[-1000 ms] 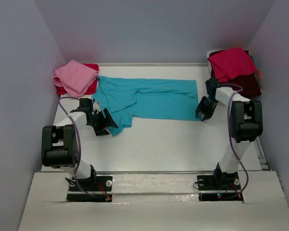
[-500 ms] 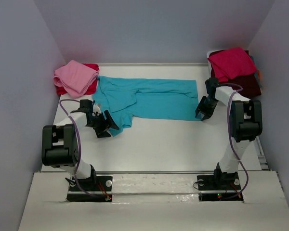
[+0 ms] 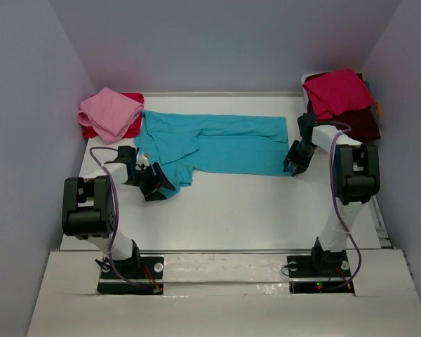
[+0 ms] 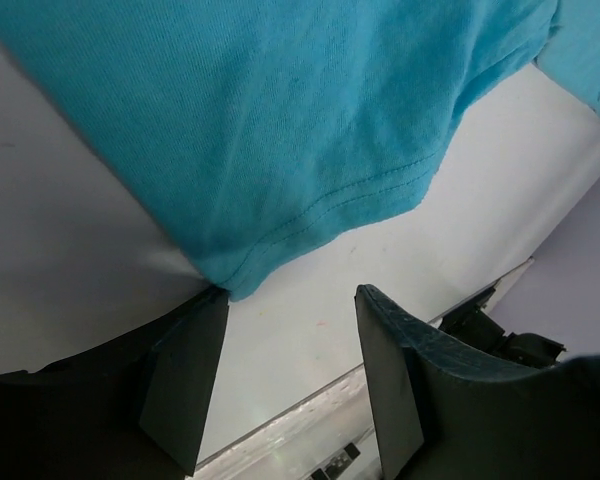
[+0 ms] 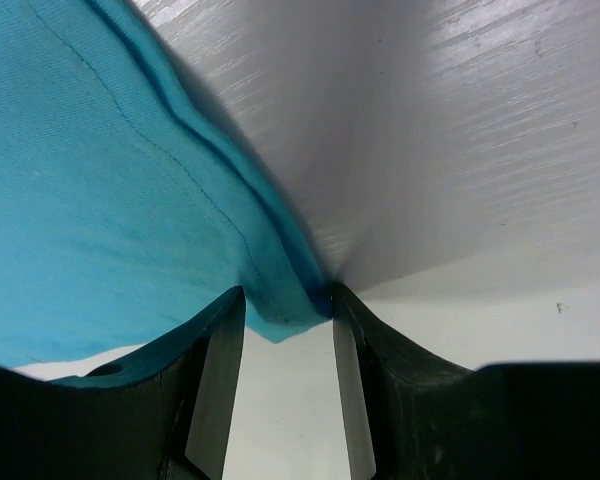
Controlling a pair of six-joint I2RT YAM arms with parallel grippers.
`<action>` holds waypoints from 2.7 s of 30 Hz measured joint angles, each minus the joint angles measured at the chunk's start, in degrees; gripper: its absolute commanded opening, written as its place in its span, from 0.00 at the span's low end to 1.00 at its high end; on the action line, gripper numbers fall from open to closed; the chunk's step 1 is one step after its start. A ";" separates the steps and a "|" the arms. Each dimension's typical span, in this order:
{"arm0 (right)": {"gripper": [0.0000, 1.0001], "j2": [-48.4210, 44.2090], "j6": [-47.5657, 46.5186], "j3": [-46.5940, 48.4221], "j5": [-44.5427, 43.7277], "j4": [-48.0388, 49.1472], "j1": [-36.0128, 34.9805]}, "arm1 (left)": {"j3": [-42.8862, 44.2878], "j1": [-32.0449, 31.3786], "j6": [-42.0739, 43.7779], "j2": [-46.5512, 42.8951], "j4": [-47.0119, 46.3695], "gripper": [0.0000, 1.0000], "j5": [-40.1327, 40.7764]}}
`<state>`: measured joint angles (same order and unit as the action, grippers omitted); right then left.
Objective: Fold and stack the t-shirts
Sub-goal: Grap the side of the flattened tshirt closest away from the robot with both arms
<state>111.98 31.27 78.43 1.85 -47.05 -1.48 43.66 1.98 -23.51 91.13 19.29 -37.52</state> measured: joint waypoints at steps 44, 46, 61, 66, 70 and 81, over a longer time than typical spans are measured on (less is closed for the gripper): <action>0.10 1.31 -0.37 1.36 0.92 -0.48 -0.09 | 0.48 -0.04 0.66 1.86 0.26 0.06 3.74; 0.10 1.31 -0.37 1.36 0.94 -0.50 -0.09 | 0.70 -0.07 0.94 1.22 0.35 0.06 5.35; 0.10 1.29 -0.55 3.34 1.16 -3.78 -0.11 | 5.35 -0.07 2.10 -8.76 2.21 0.06 14.75; 0.08 1.31 -0.57 4.59 1.40 -5.77 -0.11 | 6.05 -0.07 2.12 -9.05 2.32 0.06 15.23; 0.07 1.44 -0.57 7.67 2.08 -8.55 -0.15 | 7.41 -0.07 2.14 -9.03 2.47 0.06 15.54; 0.07 6.99 -1.51 23.67 -0.61 -10.97 -0.09 | 17.29 -0.07 2.14 -4.94 1.40 0.06 17.51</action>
<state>118.98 29.76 102.10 1.23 -58.02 -1.56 60.95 1.91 -21.37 86.19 20.69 -20.01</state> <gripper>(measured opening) 0.093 0.097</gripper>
